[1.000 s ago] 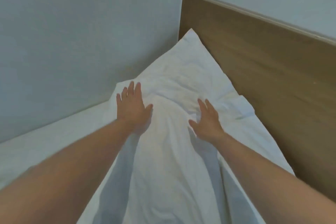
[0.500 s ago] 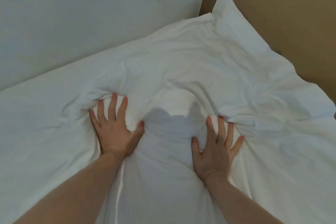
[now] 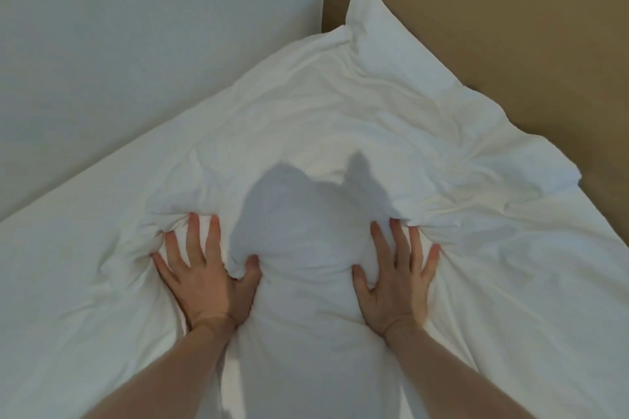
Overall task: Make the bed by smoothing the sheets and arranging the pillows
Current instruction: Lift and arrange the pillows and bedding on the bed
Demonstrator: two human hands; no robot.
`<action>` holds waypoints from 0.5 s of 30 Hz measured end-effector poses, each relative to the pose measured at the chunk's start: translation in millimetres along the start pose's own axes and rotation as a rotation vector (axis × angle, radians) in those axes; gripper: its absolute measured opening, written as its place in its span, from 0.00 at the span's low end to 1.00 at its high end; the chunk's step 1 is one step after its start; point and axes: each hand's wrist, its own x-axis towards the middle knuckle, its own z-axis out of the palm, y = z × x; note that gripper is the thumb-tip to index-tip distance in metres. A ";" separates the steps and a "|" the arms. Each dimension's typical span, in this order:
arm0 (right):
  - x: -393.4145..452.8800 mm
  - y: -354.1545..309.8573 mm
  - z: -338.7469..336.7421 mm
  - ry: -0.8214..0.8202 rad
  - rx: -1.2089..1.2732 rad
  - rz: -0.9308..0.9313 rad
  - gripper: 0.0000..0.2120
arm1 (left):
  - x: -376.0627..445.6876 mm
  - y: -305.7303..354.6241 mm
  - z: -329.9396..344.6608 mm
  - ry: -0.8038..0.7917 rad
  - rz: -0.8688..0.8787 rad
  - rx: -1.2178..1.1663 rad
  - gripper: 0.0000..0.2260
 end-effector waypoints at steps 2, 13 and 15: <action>-1.4 -2.9 -0.3 0.029 0.006 0.014 0.35 | 0.8 -0.8 1.2 -0.002 0.006 -0.001 0.41; -60.4 -6.9 -20.2 0.053 0.161 -0.020 0.33 | -2.3 -4.4 5.9 0.005 0.005 -0.019 0.39; -45.2 -4.9 -12.1 0.046 0.115 -0.034 0.35 | -1.7 -4.6 5.2 -0.004 0.001 0.005 0.39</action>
